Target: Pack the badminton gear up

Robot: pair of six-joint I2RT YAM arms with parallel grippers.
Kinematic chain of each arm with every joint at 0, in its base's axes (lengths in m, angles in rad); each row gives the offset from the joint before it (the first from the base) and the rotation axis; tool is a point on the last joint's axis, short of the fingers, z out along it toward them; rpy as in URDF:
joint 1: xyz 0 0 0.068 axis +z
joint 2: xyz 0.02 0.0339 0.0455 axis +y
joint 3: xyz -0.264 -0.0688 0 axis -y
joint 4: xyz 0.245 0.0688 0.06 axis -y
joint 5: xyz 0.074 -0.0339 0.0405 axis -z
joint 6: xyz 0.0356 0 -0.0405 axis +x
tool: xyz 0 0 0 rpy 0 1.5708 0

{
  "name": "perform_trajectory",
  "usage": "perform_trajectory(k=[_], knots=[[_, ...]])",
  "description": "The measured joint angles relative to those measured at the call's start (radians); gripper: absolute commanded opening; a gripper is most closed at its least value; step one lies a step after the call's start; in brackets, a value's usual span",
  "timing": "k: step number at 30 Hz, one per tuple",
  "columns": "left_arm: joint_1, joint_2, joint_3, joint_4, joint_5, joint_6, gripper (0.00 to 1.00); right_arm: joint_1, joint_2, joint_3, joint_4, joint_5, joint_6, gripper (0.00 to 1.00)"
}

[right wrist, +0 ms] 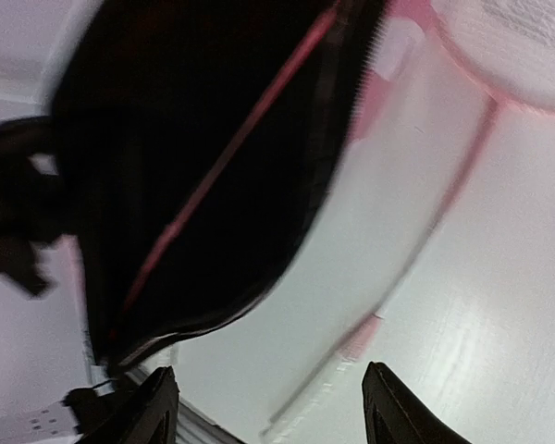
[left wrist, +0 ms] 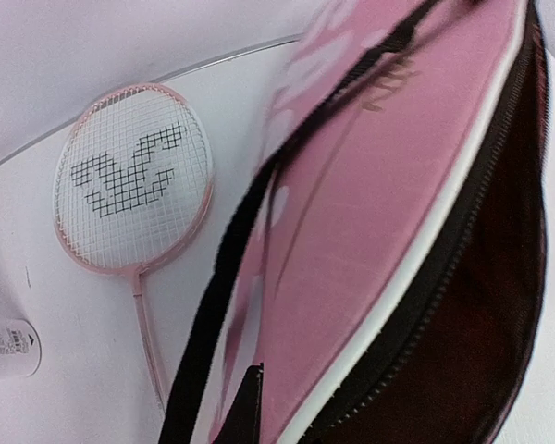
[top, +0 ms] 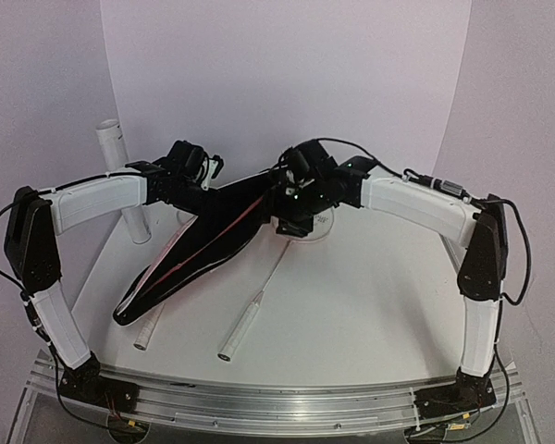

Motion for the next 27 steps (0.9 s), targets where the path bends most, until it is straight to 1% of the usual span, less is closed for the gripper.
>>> perform_trajectory(k=[2,4,8,12,15,19,24,27], knots=[[0.001,0.000,-0.005,-0.002,-0.003,-0.012,0.00,0.002,-0.034,0.032,0.034,-0.006,0.005,0.66],[0.004,0.001,-0.005,-0.002,-0.006,-0.022,0.00,0.002,-0.094,0.010,0.056,0.003,0.030,0.66],[0.008,0.005,0.004,0.005,-0.012,-0.036,0.00,0.017,-0.196,-0.121,0.079,0.061,0.109,0.66],[0.008,0.022,0.039,0.024,-0.032,-0.042,0.00,0.062,-0.198,-0.241,0.057,0.177,0.213,0.66],[0.017,0.022,0.044,0.047,-0.051,-0.042,0.00,0.109,-0.129,-0.261,0.028,0.211,0.266,0.66],[0.050,0.032,0.050,0.051,-0.069,-0.041,0.00,0.172,0.013,-0.243,0.003,0.241,0.313,0.66],[0.081,0.040,0.052,0.059,-0.082,-0.036,0.00,0.228,0.219,-0.109,-0.038,0.280,0.344,0.63],[0.081,0.040,0.052,0.059,-0.079,-0.034,0.00,0.254,0.307,-0.017,-0.083,0.330,0.357,0.61]])
